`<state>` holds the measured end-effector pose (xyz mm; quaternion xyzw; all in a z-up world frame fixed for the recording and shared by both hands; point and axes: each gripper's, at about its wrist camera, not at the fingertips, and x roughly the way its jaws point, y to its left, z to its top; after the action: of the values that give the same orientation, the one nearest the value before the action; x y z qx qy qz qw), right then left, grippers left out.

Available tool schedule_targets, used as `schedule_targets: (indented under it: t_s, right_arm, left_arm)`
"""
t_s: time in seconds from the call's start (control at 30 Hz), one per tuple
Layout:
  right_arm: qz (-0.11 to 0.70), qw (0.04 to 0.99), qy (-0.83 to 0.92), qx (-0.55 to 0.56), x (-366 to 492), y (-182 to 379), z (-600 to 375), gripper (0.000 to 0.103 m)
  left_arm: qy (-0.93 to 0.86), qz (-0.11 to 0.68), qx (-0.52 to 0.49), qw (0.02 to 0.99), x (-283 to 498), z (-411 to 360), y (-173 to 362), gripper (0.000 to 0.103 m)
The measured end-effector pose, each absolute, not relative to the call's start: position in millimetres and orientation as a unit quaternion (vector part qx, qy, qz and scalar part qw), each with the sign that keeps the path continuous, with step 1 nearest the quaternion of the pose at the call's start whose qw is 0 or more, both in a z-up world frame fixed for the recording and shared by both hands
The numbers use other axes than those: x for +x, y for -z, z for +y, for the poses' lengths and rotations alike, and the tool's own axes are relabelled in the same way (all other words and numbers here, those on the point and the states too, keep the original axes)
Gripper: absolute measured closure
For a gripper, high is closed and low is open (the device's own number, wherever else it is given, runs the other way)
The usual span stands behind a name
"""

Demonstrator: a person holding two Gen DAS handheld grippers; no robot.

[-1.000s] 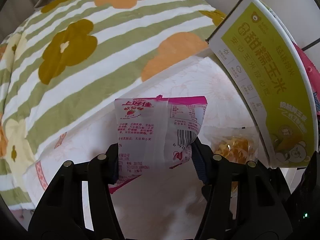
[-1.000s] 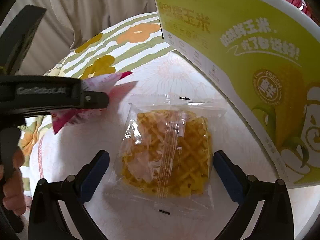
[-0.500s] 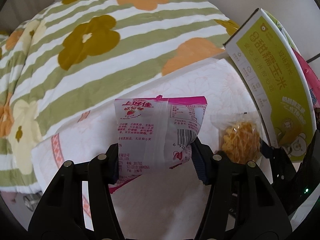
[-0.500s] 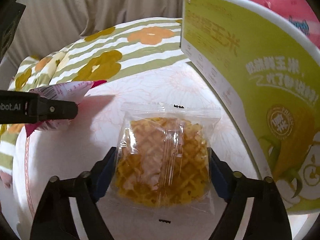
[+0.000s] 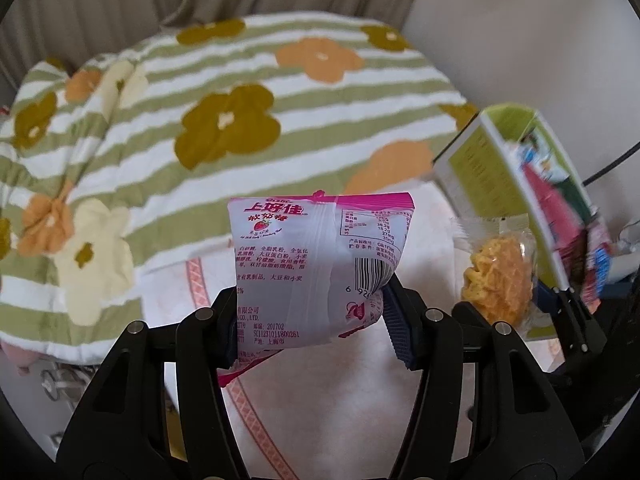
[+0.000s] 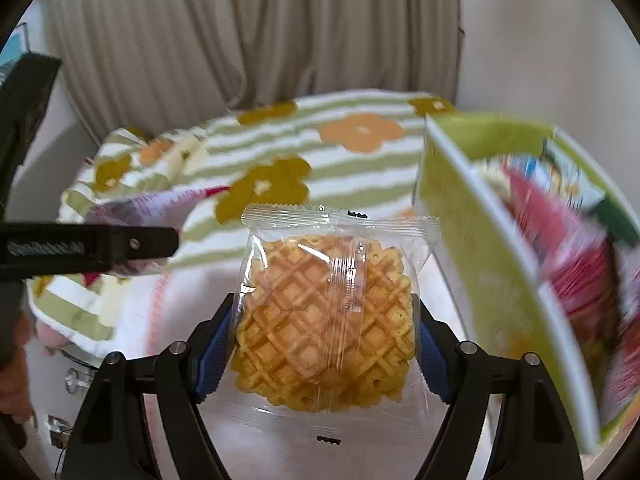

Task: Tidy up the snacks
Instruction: 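Carry both packets over the yellow box and open both tools to drop them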

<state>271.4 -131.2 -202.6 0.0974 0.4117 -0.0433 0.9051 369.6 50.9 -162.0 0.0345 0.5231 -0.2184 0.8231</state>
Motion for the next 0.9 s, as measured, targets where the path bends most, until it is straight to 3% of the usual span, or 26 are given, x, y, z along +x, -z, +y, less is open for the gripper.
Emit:
schedule_targets:
  t_s: [0.4,0.7,0.9]
  right_arm:
    - [0.370,0.920,-0.029,0.124,244.6,104.2,-211.7,0.027]
    - [0.364,0.925,-0.061,0.092,226.6,71.1,-328.6,0.027]
    - [0.372,0.922,-0.070,0.077,231.5,71.2,-391.2,0.027]
  left_arm:
    - [0.203,0.458,0.008,0.865,320.3,-3.5,65.0,0.049]
    - [0.204,0.440,-0.023,0.874,292.0,-123.0,45.2,0.049]
    - [0.210,0.456,-0.040,0.864,290.6,-193.7,62.9,0.049]
